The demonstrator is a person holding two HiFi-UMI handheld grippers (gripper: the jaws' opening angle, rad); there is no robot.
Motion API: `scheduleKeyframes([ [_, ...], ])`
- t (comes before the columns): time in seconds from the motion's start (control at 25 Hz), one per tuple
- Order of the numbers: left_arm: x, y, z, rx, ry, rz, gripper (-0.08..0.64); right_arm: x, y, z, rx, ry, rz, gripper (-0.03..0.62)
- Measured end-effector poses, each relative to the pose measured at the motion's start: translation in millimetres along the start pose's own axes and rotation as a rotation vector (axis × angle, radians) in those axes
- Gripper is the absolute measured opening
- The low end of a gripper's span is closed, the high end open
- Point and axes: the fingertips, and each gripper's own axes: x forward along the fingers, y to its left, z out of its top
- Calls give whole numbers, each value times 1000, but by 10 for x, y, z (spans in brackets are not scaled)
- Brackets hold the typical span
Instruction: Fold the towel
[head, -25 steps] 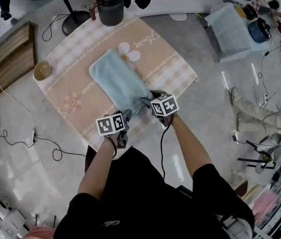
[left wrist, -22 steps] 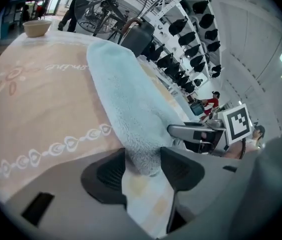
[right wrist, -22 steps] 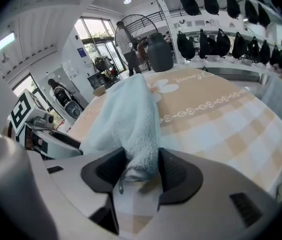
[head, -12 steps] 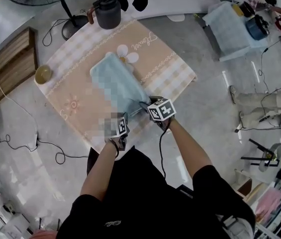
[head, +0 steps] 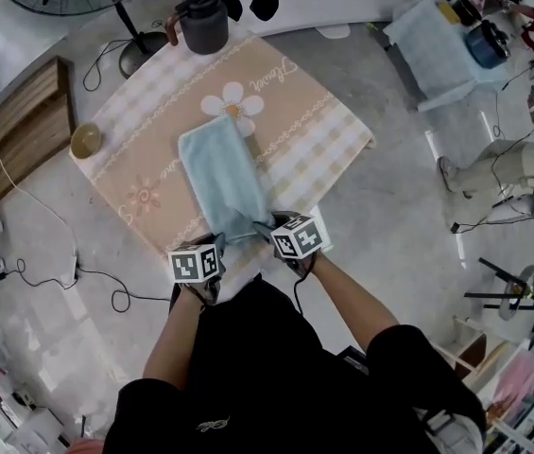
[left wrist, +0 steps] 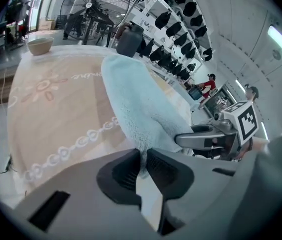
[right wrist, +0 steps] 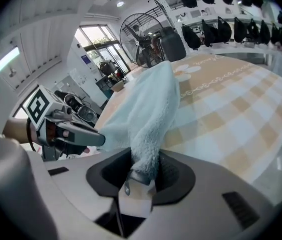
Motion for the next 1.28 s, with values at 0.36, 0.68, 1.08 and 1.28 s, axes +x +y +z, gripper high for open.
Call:
scheduleKeyframes([
  [0.36, -286, 168, -32, 33, -3, -8, 44, 72, 342, -60, 61, -30, 0, 121],
  [0.68, -425, 129, 174, 38, 43, -72, 44, -35, 395, 195, 159, 29, -4, 123],
  [1.08, -662, 177, 1089, 62, -61, -146, 44, -204, 471, 1177, 125, -22, -73, 123],
  [1.28, -630, 341, 1446, 17, -80, -182, 44, -103, 384, 1571, 172, -37, -55, 130],
])
